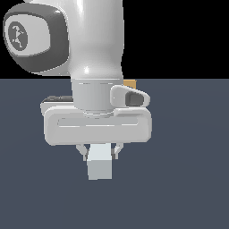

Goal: Insert the peg into the horizontal hole in a box.

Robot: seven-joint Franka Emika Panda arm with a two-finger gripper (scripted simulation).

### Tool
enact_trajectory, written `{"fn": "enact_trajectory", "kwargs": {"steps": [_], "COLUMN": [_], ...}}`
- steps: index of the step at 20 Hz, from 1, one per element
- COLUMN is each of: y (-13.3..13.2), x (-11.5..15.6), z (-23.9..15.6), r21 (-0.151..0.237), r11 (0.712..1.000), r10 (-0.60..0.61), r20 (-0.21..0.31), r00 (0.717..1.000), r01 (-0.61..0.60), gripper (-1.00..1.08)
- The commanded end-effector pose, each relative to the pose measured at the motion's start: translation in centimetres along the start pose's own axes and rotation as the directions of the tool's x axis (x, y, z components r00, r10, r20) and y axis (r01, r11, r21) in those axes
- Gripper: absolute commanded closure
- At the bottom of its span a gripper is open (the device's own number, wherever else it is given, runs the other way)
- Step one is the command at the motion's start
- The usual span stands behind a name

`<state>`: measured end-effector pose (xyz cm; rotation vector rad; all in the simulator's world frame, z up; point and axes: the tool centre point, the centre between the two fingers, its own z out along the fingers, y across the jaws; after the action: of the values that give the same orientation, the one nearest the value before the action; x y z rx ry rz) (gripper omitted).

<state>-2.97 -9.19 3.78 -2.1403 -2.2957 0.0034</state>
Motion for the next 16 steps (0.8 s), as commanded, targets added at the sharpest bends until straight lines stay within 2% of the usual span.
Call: {"fn": "enact_trajectory", "kwargs": {"steps": [1, 10, 16], "y": [0.4, 1.8, 2.9], "x": [2.1, 11.0, 15.3], "z": [-0.8, -3.8, -5.3], "r21": [-0.004, -0.004, -0.004], "r11": [1.0, 0.998, 0.995], "r10": [0.012, 0.07, 0.098], "r20": [0.0, 0.0, 0.0], "r00": [1.0, 0.998, 0.995], "r01": [-0.012, -0.07, -0.098], "gripper": [1.08, 1.08, 1.08]}}
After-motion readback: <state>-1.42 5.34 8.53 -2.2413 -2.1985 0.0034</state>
